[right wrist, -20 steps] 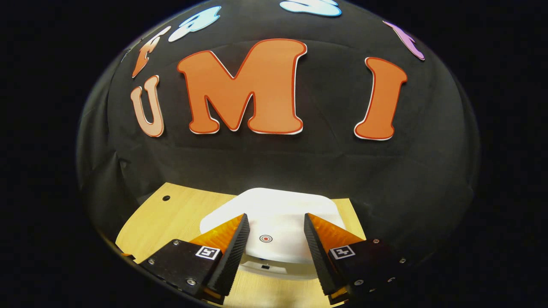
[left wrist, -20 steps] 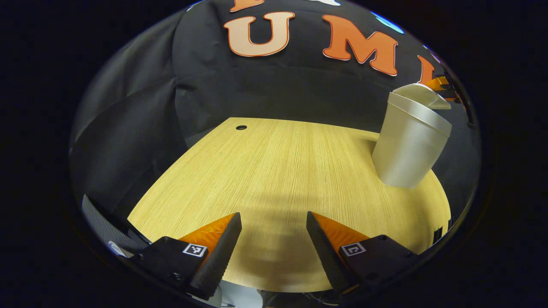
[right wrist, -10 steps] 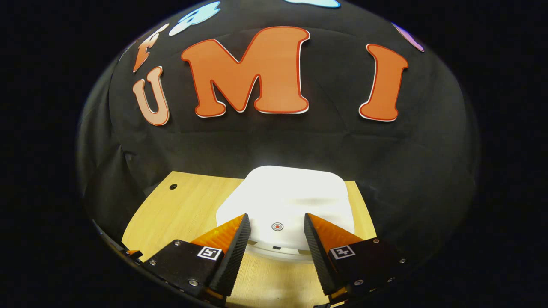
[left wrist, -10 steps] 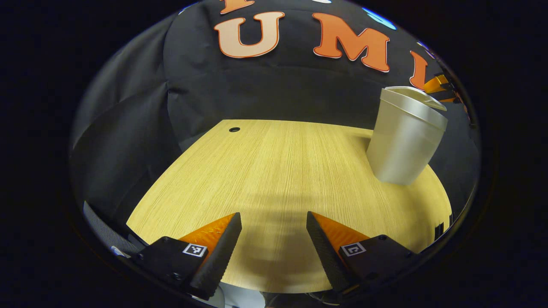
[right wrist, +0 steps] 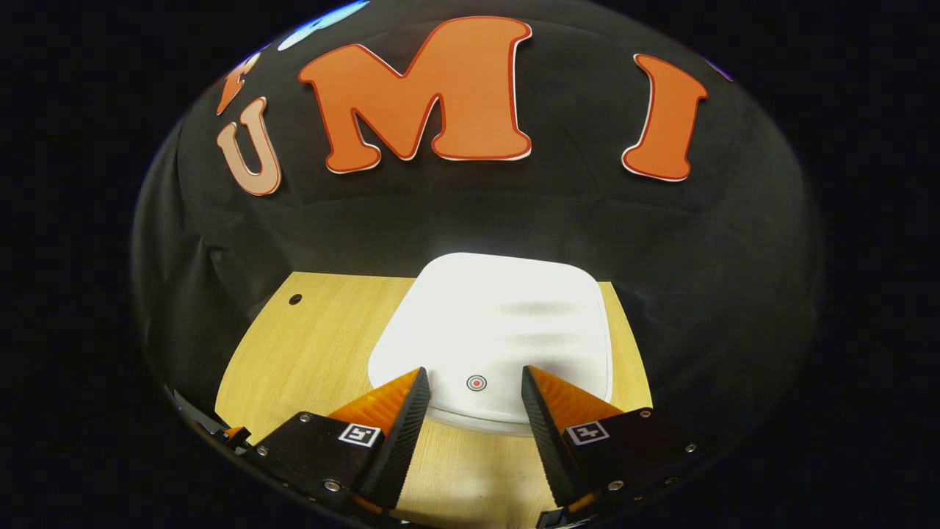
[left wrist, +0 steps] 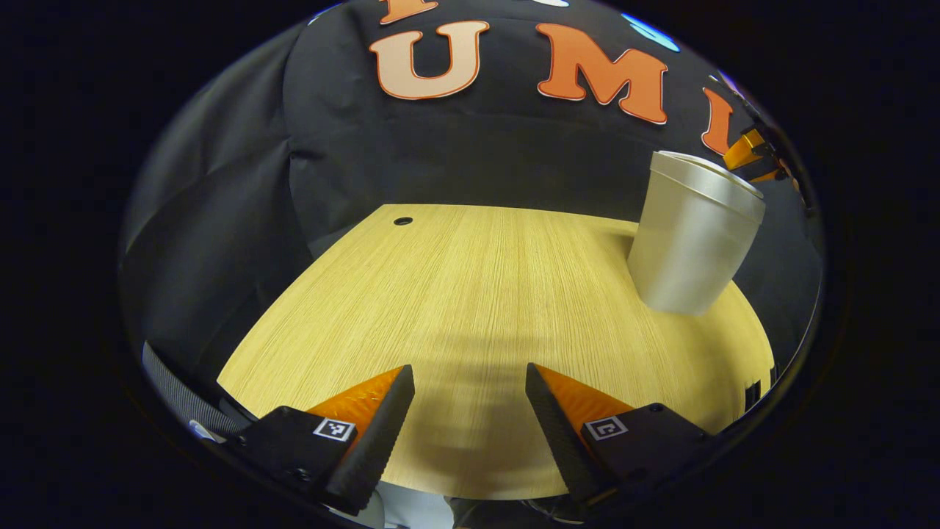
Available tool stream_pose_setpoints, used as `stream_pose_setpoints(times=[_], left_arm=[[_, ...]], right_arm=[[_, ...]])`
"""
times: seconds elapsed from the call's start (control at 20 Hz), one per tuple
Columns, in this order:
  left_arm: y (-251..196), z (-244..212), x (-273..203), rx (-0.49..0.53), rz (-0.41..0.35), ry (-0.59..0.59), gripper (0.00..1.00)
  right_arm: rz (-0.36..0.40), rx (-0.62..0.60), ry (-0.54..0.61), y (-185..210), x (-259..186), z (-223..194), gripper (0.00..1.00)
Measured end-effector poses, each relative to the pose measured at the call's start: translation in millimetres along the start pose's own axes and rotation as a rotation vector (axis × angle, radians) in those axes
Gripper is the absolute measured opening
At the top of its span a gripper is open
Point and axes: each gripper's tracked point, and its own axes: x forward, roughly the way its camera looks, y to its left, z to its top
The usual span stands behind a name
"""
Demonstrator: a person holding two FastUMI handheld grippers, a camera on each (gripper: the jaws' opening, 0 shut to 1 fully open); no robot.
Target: Press the lid of the desktop garbage bin to open it, pick up the crumpled paper on the desktop and throw it into the bin, then pick up the pop can on the desktop and drop it into the bin, and finally close the garbage bin lid.
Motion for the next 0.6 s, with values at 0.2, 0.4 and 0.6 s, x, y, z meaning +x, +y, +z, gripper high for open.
stream_pose_setpoints(times=[0.2,0.4,0.6], left_arm=[[-0.6,-0.8,-1.5,-0.005,-0.002,0.003,0.98],[-0.4,-1.1,-1.1,-0.008,-0.003,0.004,0.98],[-0.6,-1.7,-0.9,-0.016,-0.001,0.012,0.98]], right_arm=[[0.005,-0.001,0.045,0.7,0.0,-0.5,0.77],[-0.005,-0.027,0.088,0.5,2.9,-3.8,0.77],[-0.017,-0.037,0.101,1.5,4.6,-4.7,0.77]])
